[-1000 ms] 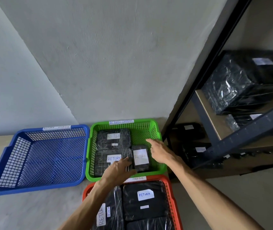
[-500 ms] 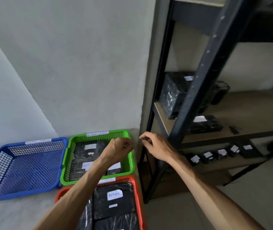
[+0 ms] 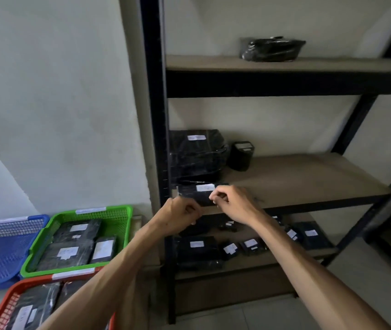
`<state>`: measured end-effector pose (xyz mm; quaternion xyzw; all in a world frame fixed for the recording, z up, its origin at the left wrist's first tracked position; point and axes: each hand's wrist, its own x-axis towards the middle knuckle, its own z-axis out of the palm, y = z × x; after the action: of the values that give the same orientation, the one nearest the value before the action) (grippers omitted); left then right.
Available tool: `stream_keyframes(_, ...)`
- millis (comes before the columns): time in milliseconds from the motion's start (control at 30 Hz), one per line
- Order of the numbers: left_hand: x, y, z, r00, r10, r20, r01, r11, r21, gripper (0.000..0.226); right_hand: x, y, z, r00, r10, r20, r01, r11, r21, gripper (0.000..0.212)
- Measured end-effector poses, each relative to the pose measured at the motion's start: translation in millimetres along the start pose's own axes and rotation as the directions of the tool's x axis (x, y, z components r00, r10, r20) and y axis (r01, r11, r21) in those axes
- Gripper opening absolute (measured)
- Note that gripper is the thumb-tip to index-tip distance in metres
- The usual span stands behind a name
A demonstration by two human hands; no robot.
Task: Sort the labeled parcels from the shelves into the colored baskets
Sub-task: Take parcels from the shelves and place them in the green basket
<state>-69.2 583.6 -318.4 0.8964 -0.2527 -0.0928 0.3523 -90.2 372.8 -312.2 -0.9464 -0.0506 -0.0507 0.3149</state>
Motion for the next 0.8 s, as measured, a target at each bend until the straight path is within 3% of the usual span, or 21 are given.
stream_keyframes(333,86,57,30,0.996,-0.075,-0.055,0.067,0.989,-0.131,0.020,26,70,-73,0.980,0.131,-0.147,-0.126,0.991,0.040,0.013)
stream_keyframes(400,104,62,31,0.991,-0.120,-0.061,0.104,0.968,-0.227,0.020,34,80,-81,0.972,0.174,-0.161,-0.164,0.984,0.073,0.013)
stream_keyframes(567,147,75,47,0.960,-0.281,0.004,0.225,0.759,-0.611,0.015,66,110,-99,0.931,0.322,-0.174,-0.275,0.929,0.249,0.009)
stream_keyframes(800,224,106,87,0.923,-0.383,0.031,0.277,0.609,-0.743,0.019,161,218,-96,0.903,0.418,-0.104,-0.321,0.814,0.483,0.034)
